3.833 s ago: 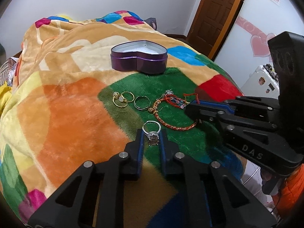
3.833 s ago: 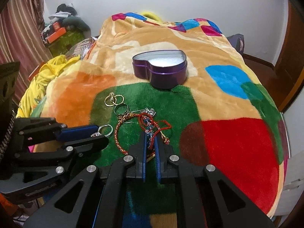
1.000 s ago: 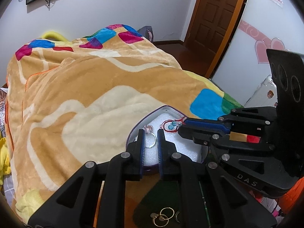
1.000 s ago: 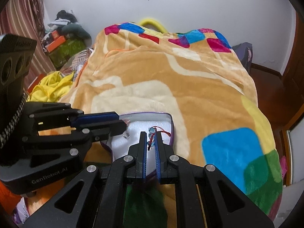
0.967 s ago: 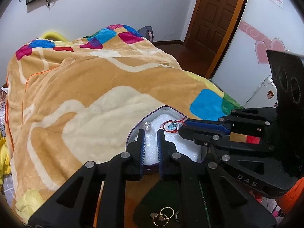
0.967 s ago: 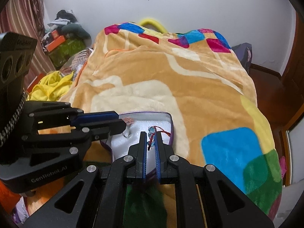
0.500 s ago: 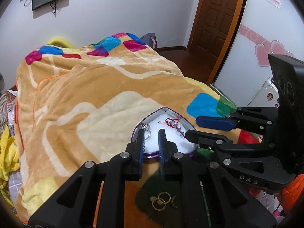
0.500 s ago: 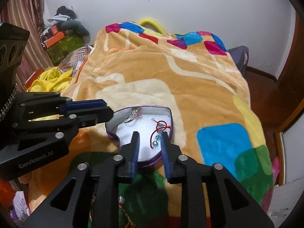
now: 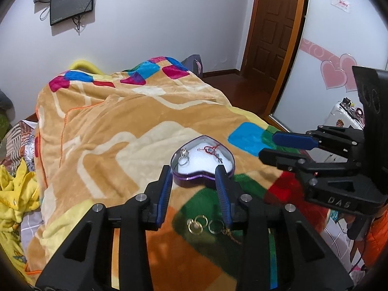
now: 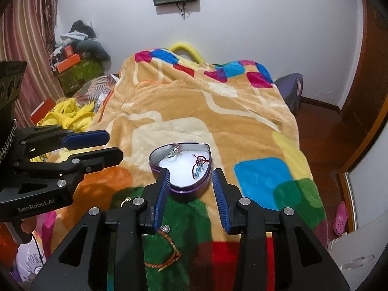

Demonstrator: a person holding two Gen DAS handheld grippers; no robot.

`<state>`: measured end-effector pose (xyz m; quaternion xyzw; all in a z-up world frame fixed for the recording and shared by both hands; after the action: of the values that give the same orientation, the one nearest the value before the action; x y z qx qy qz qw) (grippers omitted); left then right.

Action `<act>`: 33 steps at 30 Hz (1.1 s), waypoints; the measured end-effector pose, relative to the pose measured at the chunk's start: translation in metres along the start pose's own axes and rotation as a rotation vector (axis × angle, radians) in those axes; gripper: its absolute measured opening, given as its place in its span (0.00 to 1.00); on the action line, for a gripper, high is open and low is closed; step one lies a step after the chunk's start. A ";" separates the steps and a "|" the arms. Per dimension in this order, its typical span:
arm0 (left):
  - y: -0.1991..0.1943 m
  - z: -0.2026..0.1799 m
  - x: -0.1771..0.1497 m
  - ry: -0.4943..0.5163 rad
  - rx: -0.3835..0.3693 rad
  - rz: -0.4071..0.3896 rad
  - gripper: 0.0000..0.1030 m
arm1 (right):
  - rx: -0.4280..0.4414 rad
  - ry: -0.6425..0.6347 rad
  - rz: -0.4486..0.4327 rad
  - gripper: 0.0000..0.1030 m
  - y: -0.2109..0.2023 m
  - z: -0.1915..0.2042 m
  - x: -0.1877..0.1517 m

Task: Organize jewelry
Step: 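Open the right tool to drop the bracelet into the tin while the left tool releases the ring, then move both open tools back toward the remaining jewelry on the blanket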

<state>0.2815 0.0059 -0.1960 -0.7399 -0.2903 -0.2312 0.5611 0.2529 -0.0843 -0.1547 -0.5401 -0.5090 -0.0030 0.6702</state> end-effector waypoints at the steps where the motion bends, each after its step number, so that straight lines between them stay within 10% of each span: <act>1: -0.003 0.001 -0.003 -0.001 0.005 0.000 0.35 | -0.005 0.001 -0.004 0.32 -0.003 0.001 -0.001; 33: 0.005 0.018 -0.099 -0.075 0.009 0.162 0.35 | 0.061 0.104 0.151 0.32 0.027 0.043 -0.099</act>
<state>0.2138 0.0051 -0.2700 -0.7666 -0.2511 -0.1560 0.5700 0.1910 -0.0964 -0.2464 -0.5553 -0.4311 0.0349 0.7103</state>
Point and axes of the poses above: each gripper's, at about its wrist camera, not at the fingertips, and y roughly the way its jaws point, z to its left, x to its top, the point moved 9 cm from there along y, roughly the way its jaws point, and after that the axes turned 15 degrees about -y, right-handed, at the moved point
